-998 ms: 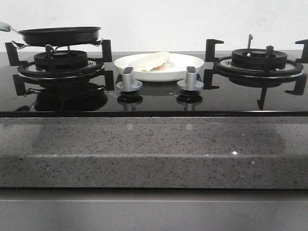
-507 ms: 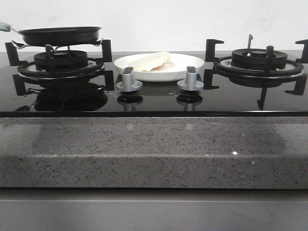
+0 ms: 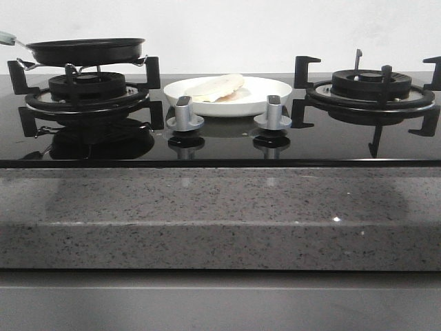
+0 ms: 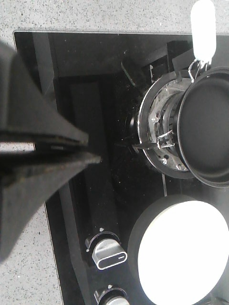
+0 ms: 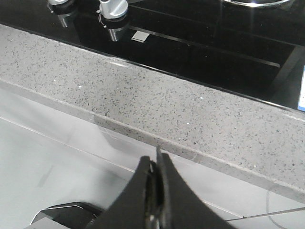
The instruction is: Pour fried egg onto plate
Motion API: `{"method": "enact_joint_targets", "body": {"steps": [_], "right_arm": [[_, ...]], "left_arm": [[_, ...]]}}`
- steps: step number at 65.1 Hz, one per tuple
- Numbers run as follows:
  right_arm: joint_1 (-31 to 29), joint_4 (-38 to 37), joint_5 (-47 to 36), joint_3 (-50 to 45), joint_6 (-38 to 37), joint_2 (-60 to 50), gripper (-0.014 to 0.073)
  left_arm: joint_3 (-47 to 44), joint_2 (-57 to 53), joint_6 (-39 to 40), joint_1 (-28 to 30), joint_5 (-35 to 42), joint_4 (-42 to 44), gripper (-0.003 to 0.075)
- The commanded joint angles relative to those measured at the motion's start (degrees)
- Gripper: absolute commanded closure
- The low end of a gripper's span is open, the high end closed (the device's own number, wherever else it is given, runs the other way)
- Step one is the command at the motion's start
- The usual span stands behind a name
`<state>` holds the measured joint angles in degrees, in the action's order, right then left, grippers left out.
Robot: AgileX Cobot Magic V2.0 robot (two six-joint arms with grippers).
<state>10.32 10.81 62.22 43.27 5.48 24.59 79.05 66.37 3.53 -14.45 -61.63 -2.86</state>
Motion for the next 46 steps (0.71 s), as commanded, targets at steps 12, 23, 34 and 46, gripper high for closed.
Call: {"method": "enact_joint_targets", "body": {"steps": [12, 23, 34, 46], "right_arm": [[-0.3, -0.1, -3.0, 1.5, 0.6, 0.3, 0.0662], [-0.3, -0.1, -2.8, 1.5, 0.6, 0.3, 0.0662], [-0.3, -0.1, -2.8, 1.5, 0.6, 0.3, 0.0662], [-0.3, -0.1, -2.8, 1.5, 0.6, 0.3, 0.0662]], "left_arm": [[1.9, -1.2, 0.6, -0.5, 3.1, -0.5, 0.0739], [1.9, -1.2, 0.6, -0.5, 3.1, -0.5, 0.0739], [1.9, -1.2, 0.6, -0.5, 3.1, -0.5, 0.0739], [1.9, -1.2, 0.6, -0.5, 3.1, -0.5, 0.0739]]}}
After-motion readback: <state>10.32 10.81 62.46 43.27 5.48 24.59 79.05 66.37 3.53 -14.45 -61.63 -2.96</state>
